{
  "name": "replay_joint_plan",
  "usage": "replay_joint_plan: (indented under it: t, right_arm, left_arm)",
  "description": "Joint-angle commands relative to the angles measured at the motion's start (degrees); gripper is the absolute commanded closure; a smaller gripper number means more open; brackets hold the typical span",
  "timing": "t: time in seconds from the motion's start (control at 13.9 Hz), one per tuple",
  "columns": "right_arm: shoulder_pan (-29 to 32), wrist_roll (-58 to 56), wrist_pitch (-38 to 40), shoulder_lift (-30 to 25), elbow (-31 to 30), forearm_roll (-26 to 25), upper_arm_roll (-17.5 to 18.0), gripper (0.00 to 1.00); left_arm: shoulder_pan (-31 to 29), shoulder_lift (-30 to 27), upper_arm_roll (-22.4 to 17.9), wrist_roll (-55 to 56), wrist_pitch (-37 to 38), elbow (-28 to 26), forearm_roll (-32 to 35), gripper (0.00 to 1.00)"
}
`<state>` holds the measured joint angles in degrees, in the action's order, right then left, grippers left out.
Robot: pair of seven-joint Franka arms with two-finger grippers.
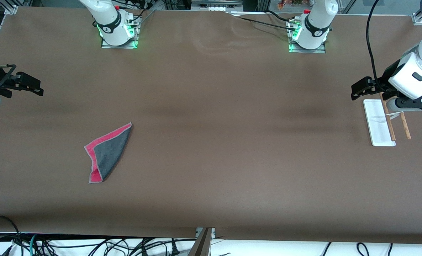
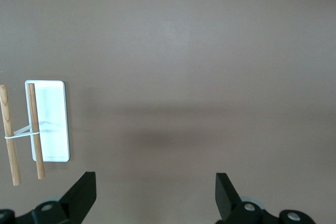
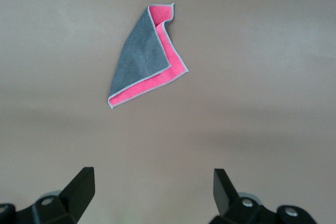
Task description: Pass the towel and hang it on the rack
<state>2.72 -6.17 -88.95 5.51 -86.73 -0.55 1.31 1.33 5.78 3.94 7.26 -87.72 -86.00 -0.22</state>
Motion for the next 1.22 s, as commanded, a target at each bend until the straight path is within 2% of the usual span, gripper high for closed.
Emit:
replay_joint_plan:
  t: [0.0, 1.15]
  right_arm:
    - [0.1, -0.42, 0.35, 0.55, 1.48, -0.59, 0.18, 0.0]
    - [0.1, -0.34, -0.96, 2.04, 1.39, -0.59, 0.18, 0.0]
  left_arm:
    - [0.25, -0.51, 0.01, -0.58, -0.34, 0.05, 0.75, 0.0]
    - [0.25, -0.51, 0.1, -0.58, -0.34, 0.05, 0.75, 0.0]
